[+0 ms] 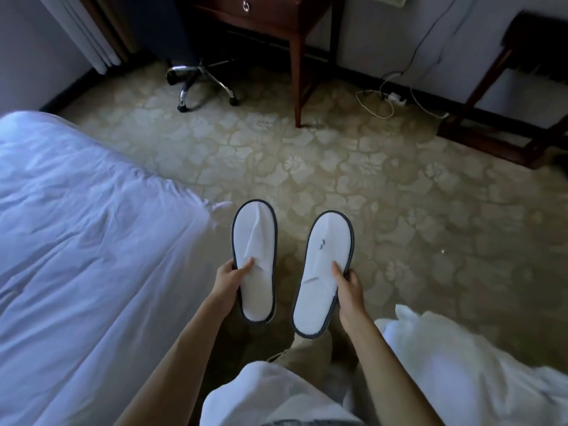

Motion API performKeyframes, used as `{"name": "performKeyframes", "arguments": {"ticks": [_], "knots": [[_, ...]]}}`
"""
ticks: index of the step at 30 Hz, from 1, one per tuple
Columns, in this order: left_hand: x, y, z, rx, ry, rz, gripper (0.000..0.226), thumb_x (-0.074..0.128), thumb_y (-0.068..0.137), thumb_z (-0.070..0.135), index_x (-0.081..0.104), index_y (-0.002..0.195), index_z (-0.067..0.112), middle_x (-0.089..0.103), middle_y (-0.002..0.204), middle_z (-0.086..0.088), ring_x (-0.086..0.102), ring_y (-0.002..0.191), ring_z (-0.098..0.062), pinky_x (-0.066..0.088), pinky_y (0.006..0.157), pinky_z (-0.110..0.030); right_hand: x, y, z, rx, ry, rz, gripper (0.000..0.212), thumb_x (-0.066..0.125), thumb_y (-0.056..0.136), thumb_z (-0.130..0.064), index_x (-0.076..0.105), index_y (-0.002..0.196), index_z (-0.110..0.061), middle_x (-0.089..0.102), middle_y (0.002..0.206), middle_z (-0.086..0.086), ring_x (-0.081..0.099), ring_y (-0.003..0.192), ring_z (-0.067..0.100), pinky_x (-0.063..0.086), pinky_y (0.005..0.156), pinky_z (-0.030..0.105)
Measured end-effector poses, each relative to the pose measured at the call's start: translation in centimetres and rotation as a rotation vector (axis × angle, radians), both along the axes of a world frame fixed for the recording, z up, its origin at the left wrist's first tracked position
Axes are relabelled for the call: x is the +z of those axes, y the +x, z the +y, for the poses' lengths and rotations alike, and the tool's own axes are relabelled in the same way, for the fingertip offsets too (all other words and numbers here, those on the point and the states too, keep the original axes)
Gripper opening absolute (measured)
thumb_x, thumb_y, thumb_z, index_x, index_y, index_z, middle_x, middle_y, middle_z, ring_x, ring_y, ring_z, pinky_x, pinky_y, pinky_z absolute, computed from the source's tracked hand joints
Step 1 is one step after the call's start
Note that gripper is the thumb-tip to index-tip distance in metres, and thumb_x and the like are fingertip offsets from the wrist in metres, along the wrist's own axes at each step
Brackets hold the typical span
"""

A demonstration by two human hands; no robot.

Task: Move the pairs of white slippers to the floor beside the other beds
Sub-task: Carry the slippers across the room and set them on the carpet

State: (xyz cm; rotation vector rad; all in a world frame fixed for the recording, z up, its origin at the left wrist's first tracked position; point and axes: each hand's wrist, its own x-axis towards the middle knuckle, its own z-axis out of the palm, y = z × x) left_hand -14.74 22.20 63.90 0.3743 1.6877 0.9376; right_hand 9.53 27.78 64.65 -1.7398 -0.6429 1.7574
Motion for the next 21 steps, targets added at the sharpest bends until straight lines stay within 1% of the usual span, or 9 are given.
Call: {"name": "performKeyframes", "arguments": {"ticks": [2, 4, 7, 11, 13, 16, 18, 20, 21], "knots": [[0.4, -0.1, 4.0, 0.007, -0.027, 0.0, 0.034, 0.07, 0.086, 0.038, 0.066, 0.109, 0.013, 0.071, 0.111, -0.012, 0.069, 0.1, -0.031, 0.059, 0.086, -0.048, 0.2, 0.3, 4.1, 0.02, -0.019, -0.054, 0.044, 0.063, 0.087, -0.04, 0.056, 0.123, -0.014, 0.066, 0.117, 0.01, 0.065, 0.099, 0.026, 0.057, 0.085, 0.044], [1.2, -0.4, 8.0, 0.012, -0.02, -0.01, 0.041, 0.07, 0.085, 0.038, 0.065, 0.113, 0.009, 0.07, 0.112, -0.013, 0.068, 0.101, -0.031, 0.058, 0.088, -0.05, 0.8, 0.6, 8.9, 0.057, 0.001, -0.04, 0.038, 0.064, 0.087, -0.037, 0.058, 0.118, -0.016, 0.067, 0.115, 0.009, 0.065, 0.099, 0.026, 0.056, 0.087, 0.045], [2.4, -1.3, 13.6, -0.006, 0.023, -0.002, 0.04, 0.067, 0.088, 0.034, 0.063, 0.118, 0.007, 0.07, 0.112, -0.013, 0.068, 0.103, -0.031, 0.058, 0.087, -0.048, 2.1, -0.3, 15.6, 0.101, 0.054, -0.034, 0.033, 0.064, 0.088, -0.029, 0.055, 0.117, -0.018, 0.065, 0.117, 0.009, 0.064, 0.101, 0.025, 0.055, 0.09, 0.046], [2.9, -3.6, 19.8, 0.054, 0.045, 0.041, 0.033, 0.069, 0.088, 0.032, 0.062, 0.113, 0.012, 0.07, 0.103, -0.009, 0.07, 0.091, -0.022, 0.059, 0.063, -0.029, 2.7, -3.4, 22.7, 0.151, 0.082, -0.032, 0.032, 0.066, 0.086, -0.023, 0.054, 0.115, -0.019, 0.064, 0.118, 0.008, 0.063, 0.103, 0.025, 0.053, 0.095, 0.05], [2.0, -5.8, 22.5, 0.118, 0.044, 0.084, 0.037, 0.074, 0.083, 0.034, 0.063, 0.11, 0.01, 0.072, 0.103, -0.013, 0.072, 0.088, -0.025, 0.06, 0.064, -0.033, 2.4, -5.5, 26.3, 0.181, 0.055, -0.002, 0.034, 0.067, 0.086, -0.022, 0.053, 0.117, -0.017, 0.064, 0.116, 0.008, 0.063, 0.105, 0.027, 0.052, 0.096, 0.05], [0.8, -9.5, 26.1, 0.241, 0.002, 0.091, 0.037, 0.077, 0.079, 0.036, 0.066, 0.102, 0.01, 0.074, 0.101, -0.017, 0.073, 0.092, -0.034, 0.061, 0.075, -0.044, 0.5, -9.5, 32.1, 0.234, 0.027, 0.034, 0.034, 0.067, 0.087, -0.02, 0.053, 0.117, -0.012, 0.064, 0.115, 0.012, 0.063, 0.106, 0.031, 0.053, 0.092, 0.047], [0.5, -12.0, 28.2, 0.324, -0.01, 0.092, 0.03, 0.076, 0.081, 0.033, 0.069, 0.098, 0.01, 0.074, 0.1, -0.018, 0.072, 0.094, -0.036, 0.06, 0.081, -0.048, -0.5, -13.2, 36.3, 0.294, 0.002, 0.058, 0.025, 0.066, 0.087, -0.022, 0.054, 0.108, -0.014, 0.065, 0.11, 0.013, 0.064, 0.099, 0.031, 0.054, 0.086, 0.047], [0.8, -14.5, 30.1, 0.423, -0.032, 0.09, 0.034, 0.075, 0.081, 0.032, 0.07, 0.1, 0.005, 0.074, 0.102, -0.021, 0.071, 0.095, -0.038, 0.058, 0.084, -0.051, -0.5, -17.4, 40.1, 0.366, -0.028, 0.062, 0.018, 0.067, 0.087, -0.026, 0.053, 0.097, -0.019, 0.064, 0.106, 0.01, 0.064, 0.093, 0.029, 0.056, 0.078, 0.044], [1.1, -15.9, 30.9, 0.461, -0.034, 0.091, 0.036, 0.075, 0.082, 0.032, 0.07, 0.104, 0.004, 0.074, 0.102, -0.021, 0.072, 0.095, -0.038, 0.059, 0.083, -0.05, -0.7, -19.4, 41.7, 0.401, -0.021, 0.049, 0.017, 0.067, 0.086, -0.028, 0.053, 0.094, -0.022, 0.064, 0.106, 0.009, 0.064, 0.094, 0.03, 0.056, 0.079, 0.045]]}}
